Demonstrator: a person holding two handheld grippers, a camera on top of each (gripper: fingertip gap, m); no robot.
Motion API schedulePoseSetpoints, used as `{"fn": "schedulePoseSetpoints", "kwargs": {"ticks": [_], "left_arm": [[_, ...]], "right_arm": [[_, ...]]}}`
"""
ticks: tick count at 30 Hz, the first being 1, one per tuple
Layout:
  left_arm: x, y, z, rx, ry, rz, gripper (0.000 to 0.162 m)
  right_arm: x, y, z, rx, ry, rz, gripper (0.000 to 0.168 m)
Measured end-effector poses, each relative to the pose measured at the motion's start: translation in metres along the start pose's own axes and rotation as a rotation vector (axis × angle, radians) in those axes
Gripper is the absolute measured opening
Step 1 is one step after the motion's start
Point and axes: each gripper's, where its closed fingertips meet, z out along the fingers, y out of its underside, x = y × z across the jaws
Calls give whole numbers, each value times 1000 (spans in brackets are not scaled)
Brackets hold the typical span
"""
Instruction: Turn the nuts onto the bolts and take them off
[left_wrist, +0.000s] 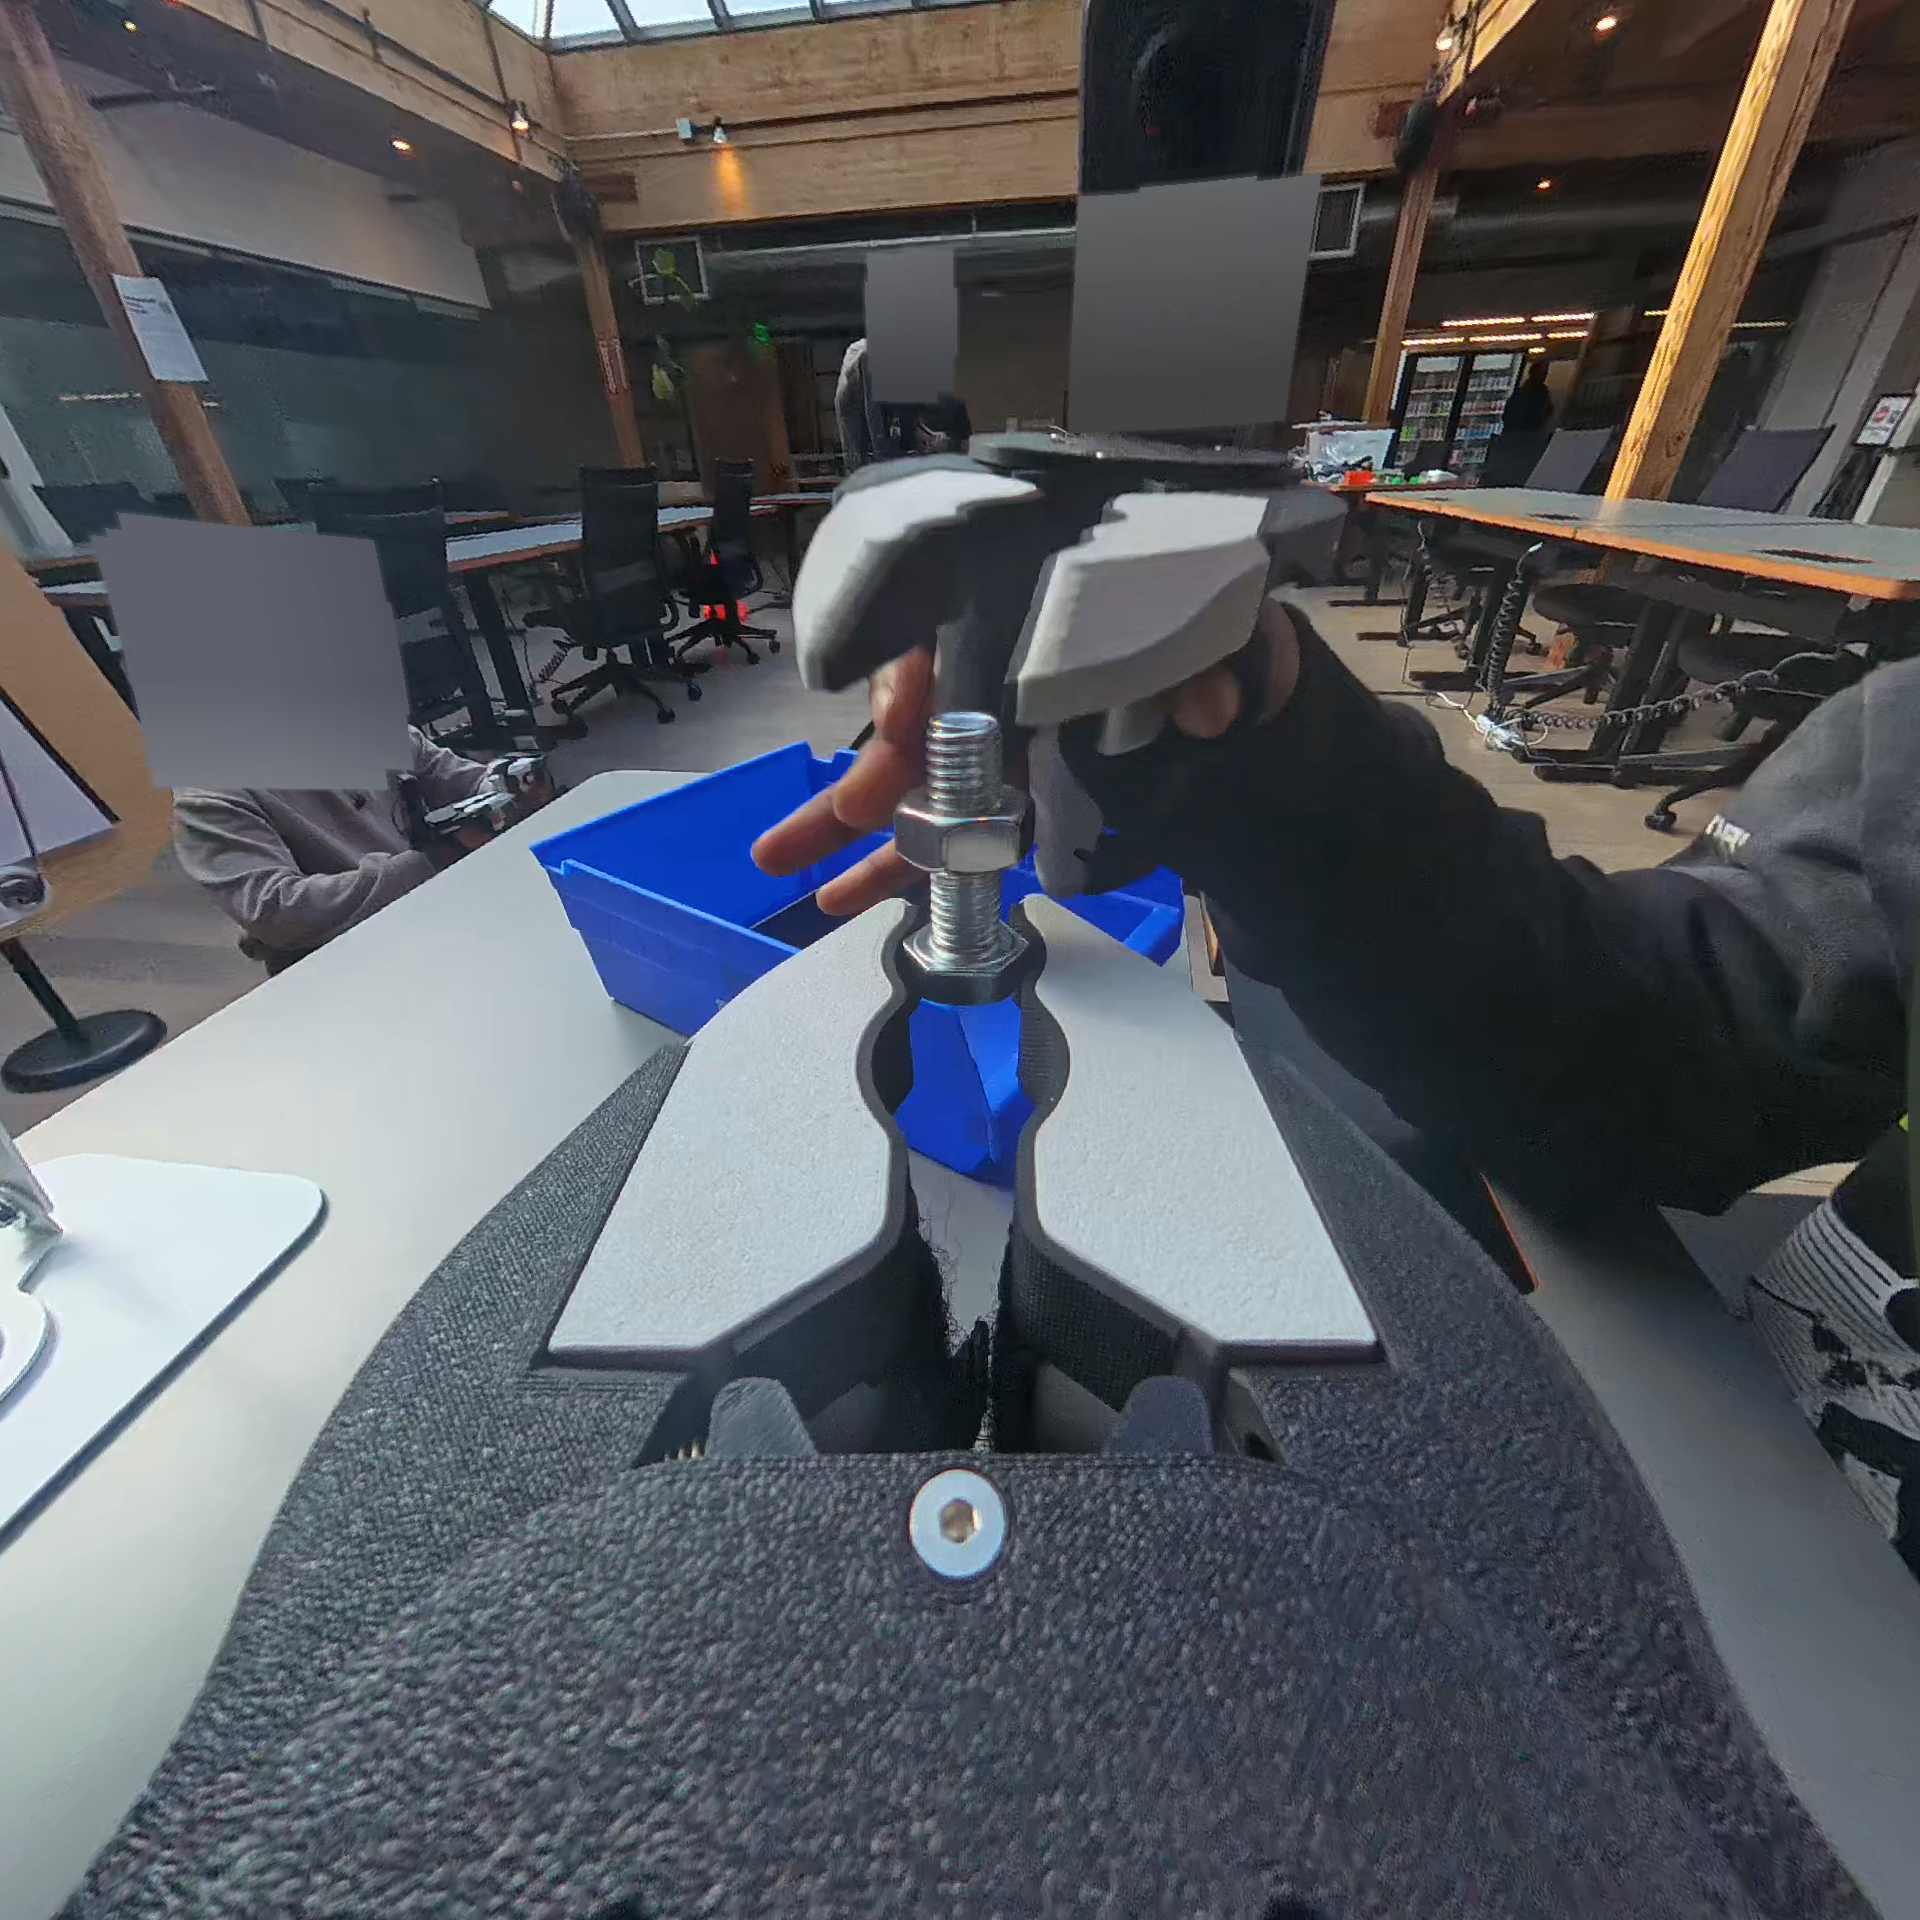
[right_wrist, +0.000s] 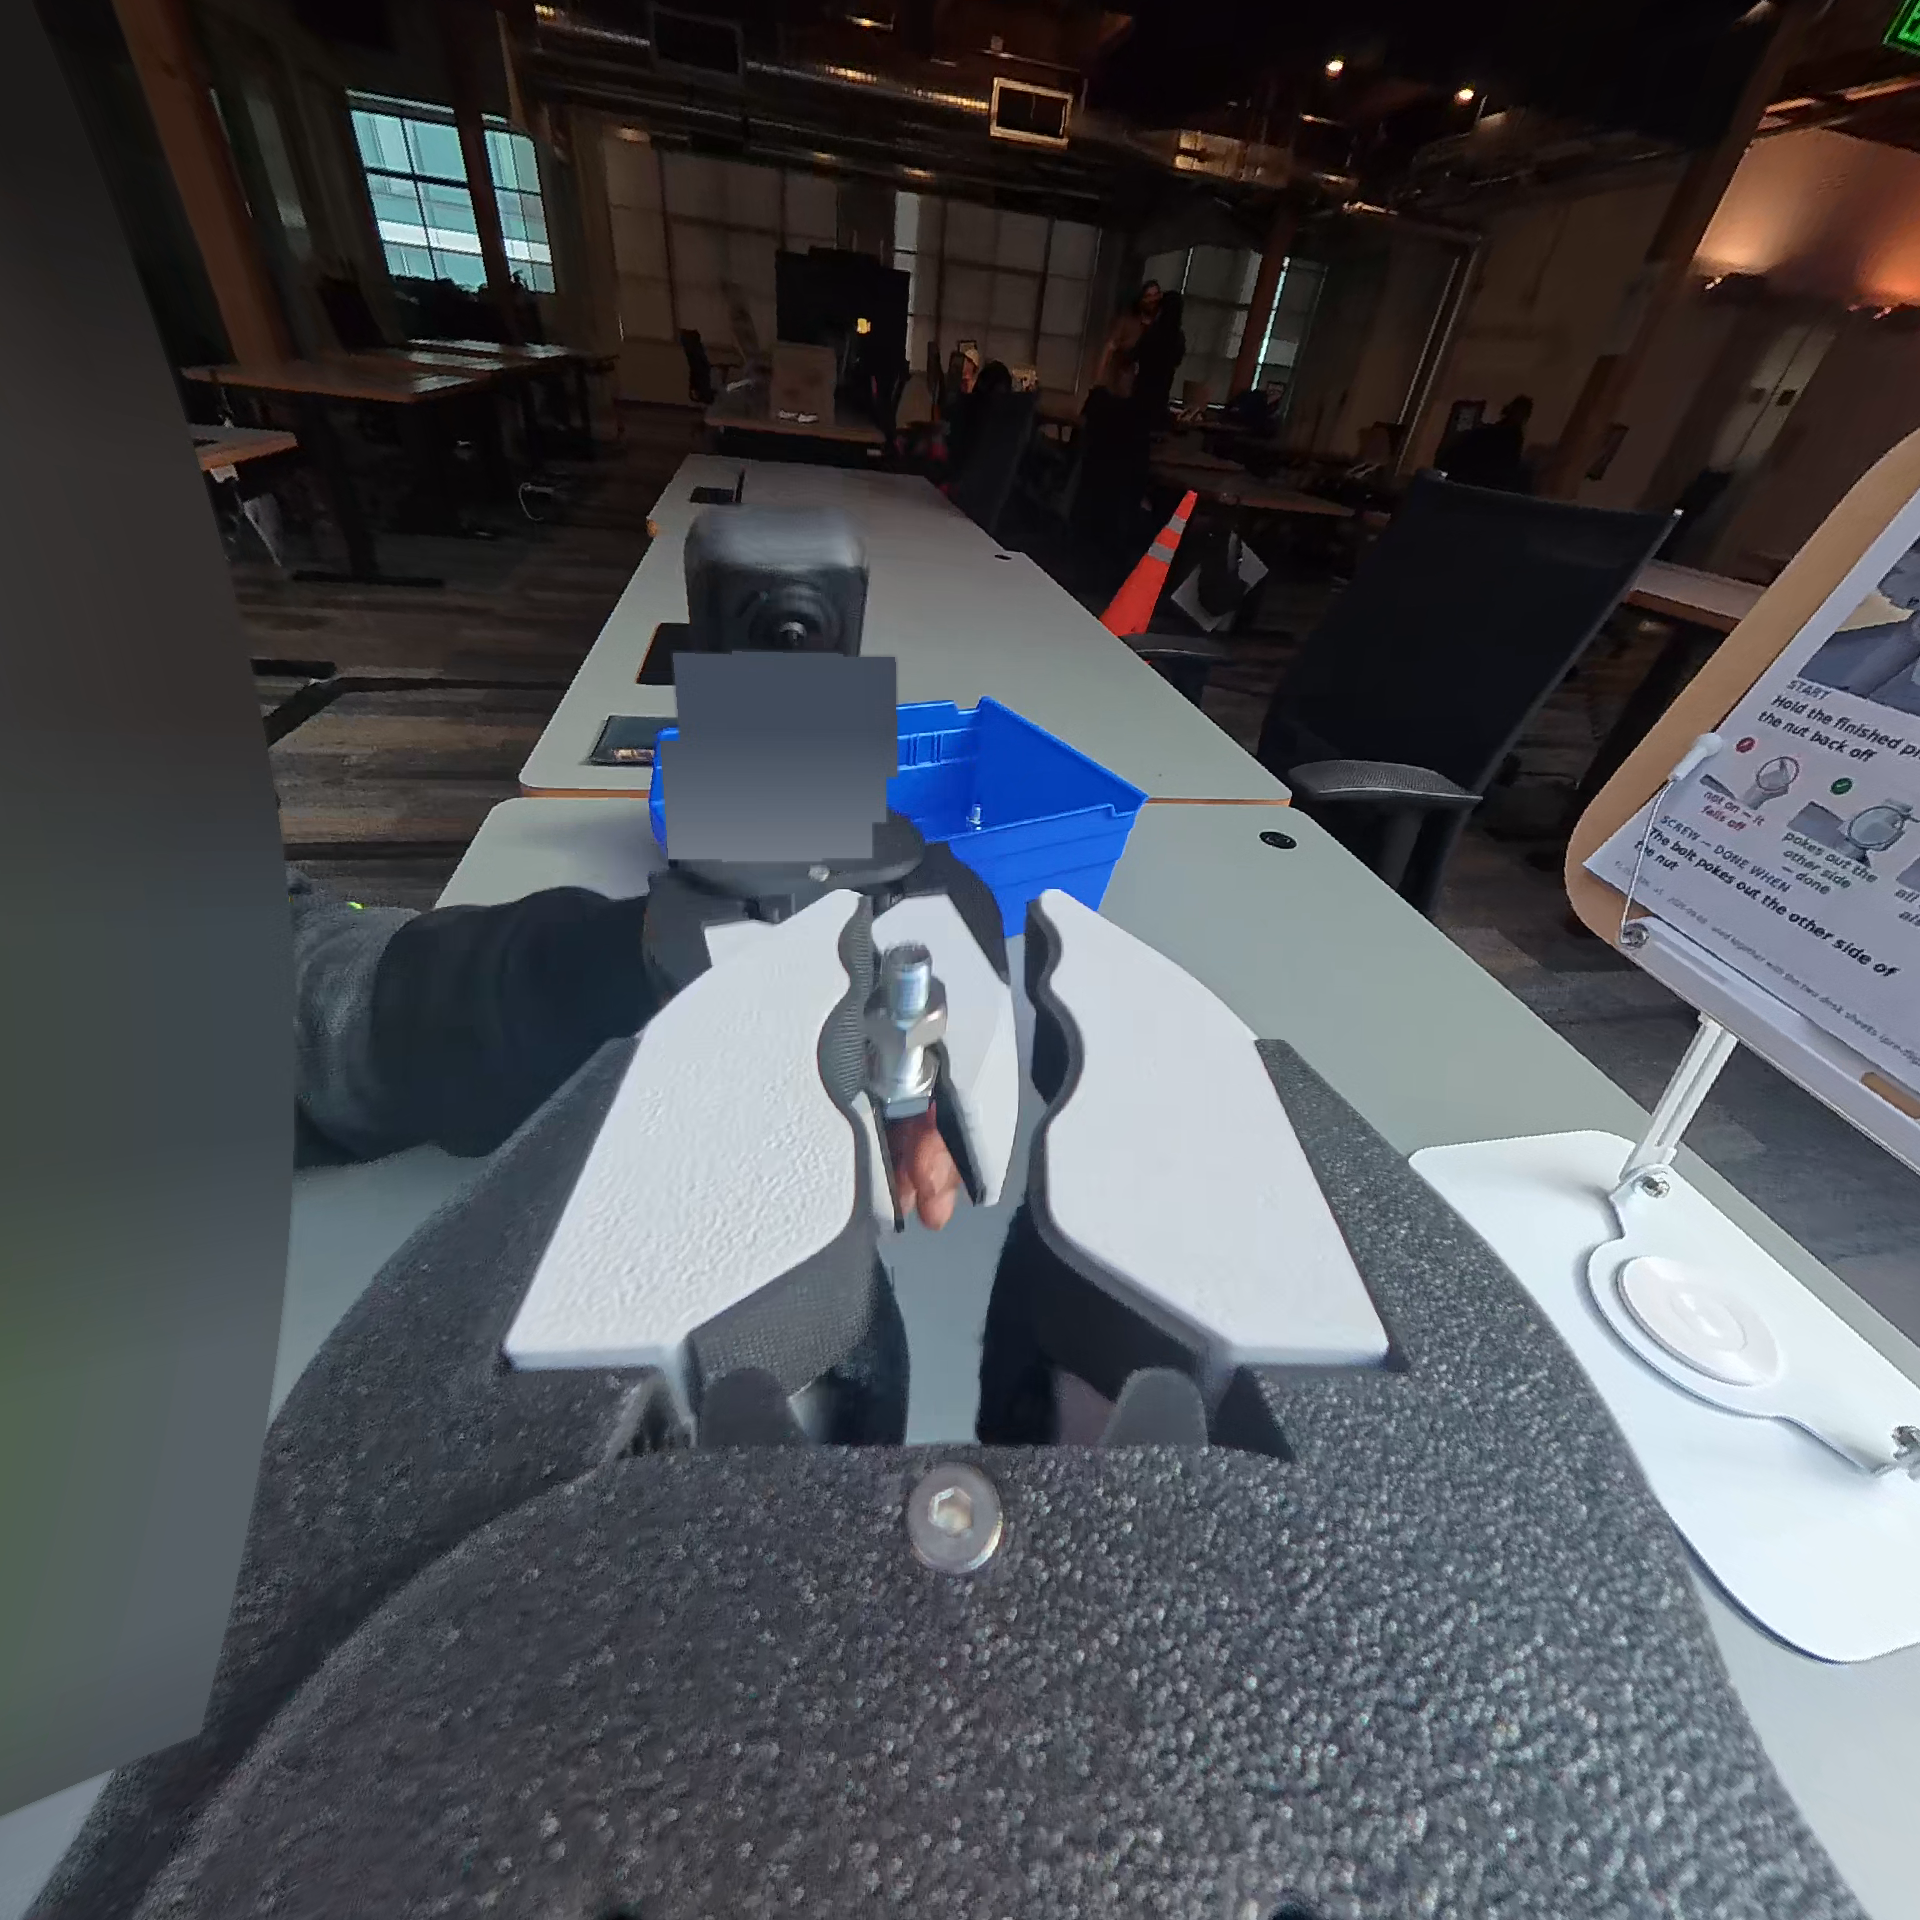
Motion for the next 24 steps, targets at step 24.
{"fn": "schedulePoseSetpoints", "kwargs": {"ticks": [24], "left_arm": [[43, 87, -12, 57, 77, -49, 15]], "right_arm": [[-40, 108, 18, -3, 327, 105, 59]]}}
